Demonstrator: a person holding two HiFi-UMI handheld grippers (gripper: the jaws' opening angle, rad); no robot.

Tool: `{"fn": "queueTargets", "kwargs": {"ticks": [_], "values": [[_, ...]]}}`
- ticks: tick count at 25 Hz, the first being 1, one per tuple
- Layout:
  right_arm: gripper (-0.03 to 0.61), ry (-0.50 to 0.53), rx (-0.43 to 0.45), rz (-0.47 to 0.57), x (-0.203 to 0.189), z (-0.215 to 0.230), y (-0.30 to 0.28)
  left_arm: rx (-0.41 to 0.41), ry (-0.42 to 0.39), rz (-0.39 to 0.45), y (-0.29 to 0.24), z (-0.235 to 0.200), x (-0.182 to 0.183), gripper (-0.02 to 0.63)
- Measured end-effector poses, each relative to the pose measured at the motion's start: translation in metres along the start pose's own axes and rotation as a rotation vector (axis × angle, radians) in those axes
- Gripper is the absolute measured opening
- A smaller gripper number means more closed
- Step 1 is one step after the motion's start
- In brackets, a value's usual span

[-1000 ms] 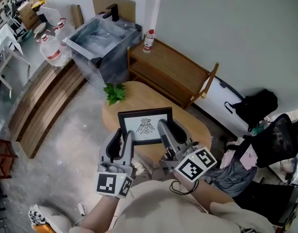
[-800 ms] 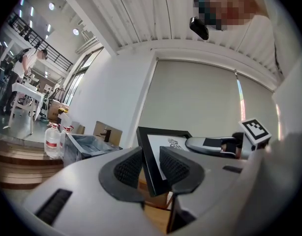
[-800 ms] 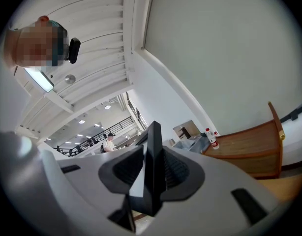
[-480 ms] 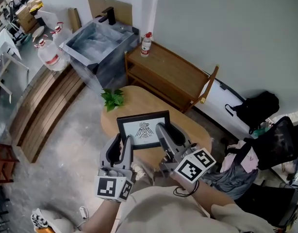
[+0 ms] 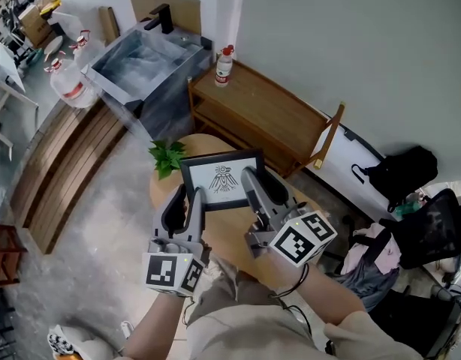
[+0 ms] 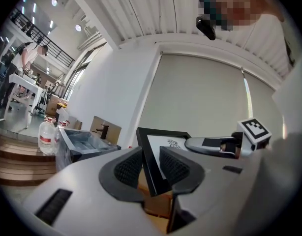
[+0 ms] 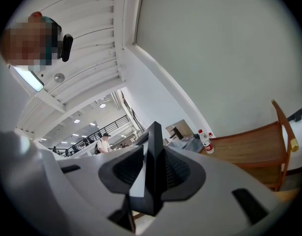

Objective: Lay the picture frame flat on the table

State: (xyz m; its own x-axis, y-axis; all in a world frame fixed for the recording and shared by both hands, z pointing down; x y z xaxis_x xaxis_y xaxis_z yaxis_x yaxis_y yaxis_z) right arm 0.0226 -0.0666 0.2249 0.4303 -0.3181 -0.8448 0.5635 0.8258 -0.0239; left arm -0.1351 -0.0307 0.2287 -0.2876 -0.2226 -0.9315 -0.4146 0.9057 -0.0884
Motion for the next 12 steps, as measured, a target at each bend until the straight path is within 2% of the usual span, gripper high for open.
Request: {"fn": "queueTargets", "kwargs": {"ticks": [3,6,12], "values": [[0.1,0.015,-0.002,0.004,-0.006,0.016,-0.01,-0.023,0.016,0.009,-0.014,-0.008,-0.011,0.109],[0.1,-0.011,-0.021,-0.01,-0.018,0.054,-0.033,-0.031,0.039,-0.009,-0.049,-0.023,-0.032,0.106],[0.101,-0.071,-0.073,-0.057,-0.063,0.14,-0.069,-0.04,0.109,-0.074,-0.115,-0.054,-0.099,0.104]]}}
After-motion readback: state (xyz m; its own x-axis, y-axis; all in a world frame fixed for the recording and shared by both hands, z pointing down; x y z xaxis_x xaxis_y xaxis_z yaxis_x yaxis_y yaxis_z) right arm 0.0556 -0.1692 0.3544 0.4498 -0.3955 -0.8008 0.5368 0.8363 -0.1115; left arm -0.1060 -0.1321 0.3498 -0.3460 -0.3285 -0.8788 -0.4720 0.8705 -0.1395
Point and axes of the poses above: the fingertips, and each gripper's own axes: y backward along the fingers, z to its right, x out of its top, the point moved 4 cm from there along y, backward along the fingers, and after that the axes turned 4 degrees about y, right-handed, at the moved point
